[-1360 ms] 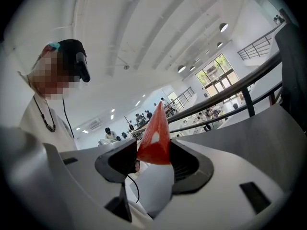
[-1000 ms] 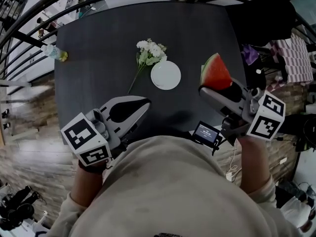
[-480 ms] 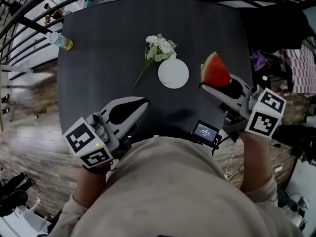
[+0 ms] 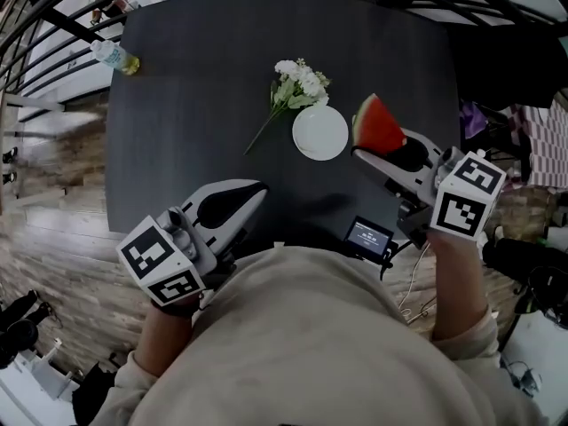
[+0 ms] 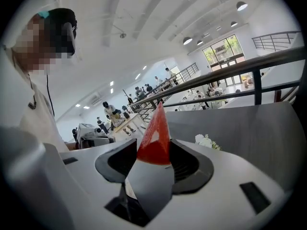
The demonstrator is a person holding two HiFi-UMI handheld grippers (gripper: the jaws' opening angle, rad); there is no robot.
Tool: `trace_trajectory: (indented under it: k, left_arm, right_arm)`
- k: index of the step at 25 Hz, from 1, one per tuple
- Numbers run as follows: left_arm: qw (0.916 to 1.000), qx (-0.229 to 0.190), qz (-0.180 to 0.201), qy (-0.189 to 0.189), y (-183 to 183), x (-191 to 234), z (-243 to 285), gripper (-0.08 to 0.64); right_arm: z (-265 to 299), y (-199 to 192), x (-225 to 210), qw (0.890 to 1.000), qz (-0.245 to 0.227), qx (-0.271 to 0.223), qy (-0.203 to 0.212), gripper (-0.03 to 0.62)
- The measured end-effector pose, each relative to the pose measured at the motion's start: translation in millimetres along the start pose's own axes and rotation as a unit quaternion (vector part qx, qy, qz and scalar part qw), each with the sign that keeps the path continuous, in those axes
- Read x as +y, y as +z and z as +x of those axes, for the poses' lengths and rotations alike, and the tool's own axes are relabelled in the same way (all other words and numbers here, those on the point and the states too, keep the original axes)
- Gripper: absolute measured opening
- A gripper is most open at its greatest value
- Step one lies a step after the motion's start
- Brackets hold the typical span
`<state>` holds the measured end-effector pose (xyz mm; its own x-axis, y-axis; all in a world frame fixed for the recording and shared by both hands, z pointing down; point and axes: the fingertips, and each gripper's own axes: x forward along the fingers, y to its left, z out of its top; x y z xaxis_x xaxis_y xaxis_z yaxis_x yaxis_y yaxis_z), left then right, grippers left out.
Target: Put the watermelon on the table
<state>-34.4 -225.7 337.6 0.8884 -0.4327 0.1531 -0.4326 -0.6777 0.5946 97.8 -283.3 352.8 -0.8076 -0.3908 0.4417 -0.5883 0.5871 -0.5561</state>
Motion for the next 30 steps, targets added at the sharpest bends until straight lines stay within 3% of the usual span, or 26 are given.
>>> trace_trajectory:
  k: [30]
  left_arm:
    - [0.9981, 0.027, -0.038, 0.039, -34, 12, -7, 0.008]
  right_arm:
    - [63, -76, -74, 0.993, 0.037, 0.110, -0.011, 0.229]
